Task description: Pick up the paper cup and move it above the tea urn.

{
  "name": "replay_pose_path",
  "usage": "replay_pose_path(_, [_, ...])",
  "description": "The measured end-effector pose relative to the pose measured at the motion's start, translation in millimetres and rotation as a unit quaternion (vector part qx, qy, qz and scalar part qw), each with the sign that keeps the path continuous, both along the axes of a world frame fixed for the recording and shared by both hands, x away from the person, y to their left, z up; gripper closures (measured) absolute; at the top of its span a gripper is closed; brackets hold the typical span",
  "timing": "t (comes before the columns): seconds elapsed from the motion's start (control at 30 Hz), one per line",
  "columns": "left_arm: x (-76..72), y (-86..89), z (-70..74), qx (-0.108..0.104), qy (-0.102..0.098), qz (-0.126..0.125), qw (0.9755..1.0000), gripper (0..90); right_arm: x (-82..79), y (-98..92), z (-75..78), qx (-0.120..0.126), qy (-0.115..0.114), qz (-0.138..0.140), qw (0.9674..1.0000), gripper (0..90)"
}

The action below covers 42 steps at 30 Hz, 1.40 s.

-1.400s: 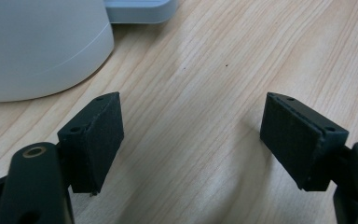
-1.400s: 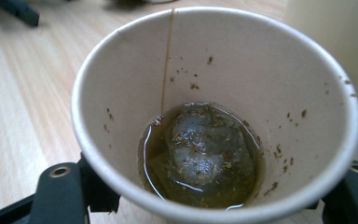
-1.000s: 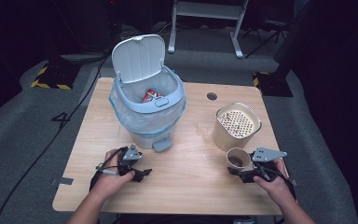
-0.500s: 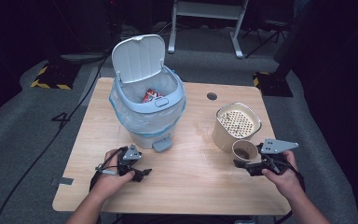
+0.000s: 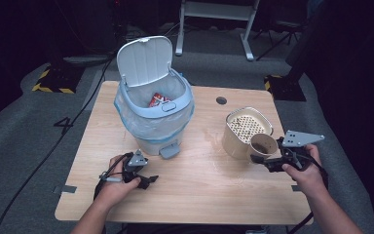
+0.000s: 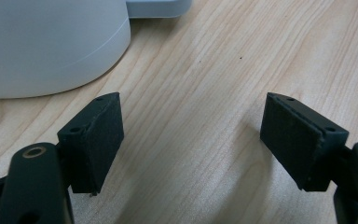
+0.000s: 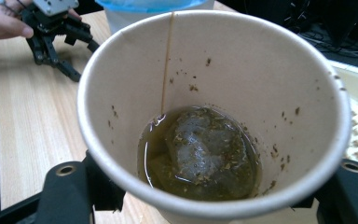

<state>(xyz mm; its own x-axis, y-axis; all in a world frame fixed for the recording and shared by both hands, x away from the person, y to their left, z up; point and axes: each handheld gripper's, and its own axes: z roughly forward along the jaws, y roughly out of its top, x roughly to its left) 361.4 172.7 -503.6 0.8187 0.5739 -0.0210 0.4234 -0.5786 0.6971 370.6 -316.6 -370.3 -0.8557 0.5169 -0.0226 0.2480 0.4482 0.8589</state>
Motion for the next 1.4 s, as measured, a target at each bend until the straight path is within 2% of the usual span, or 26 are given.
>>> replay_pose_path(0.17, [0.1,0.0,0.0,0.0,0.0,0.0,1.0,21.7,9.0,-1.4,12.0,-0.001,-0.007,-0.004,1.0,31.9])
replay_pose_path(0.47, [0.4,-0.4,-0.1,0.001,-0.001,0.001,1.0,21.4,34.0,-6.6,24.1,0.01,0.002,-0.028,0.9995,32.0])
replay_pose_path(0.67, [0.5,-0.3,-0.1,0.001,-0.001,0.001,1.0,21.4,52.9,-8.6,26.2,0.01,0.002,-0.042,0.9991,32.3])
replay_pose_path(1.0, [0.5,-0.3,-0.1,0.001,-0.001,0.001,1.0,21.5,81.8,-17.7,32.0,0.015,-0.016,-0.067,0.9975,32.3])
replay_pose_path(1.3, [0.4,-0.4,0.0,0.001,-0.001,0.001,1.0,21.5,98.0,-23.4,35.4,0.01,-0.012,-0.09,0.9958,32.7])
replay_pose_path(1.4, [0.3,-0.4,0.0,0.001,-0.001,0.001,1.0,21.4,102.4,-23.3,34.8,0.009,-0.013,-0.09,0.9958,32.7])
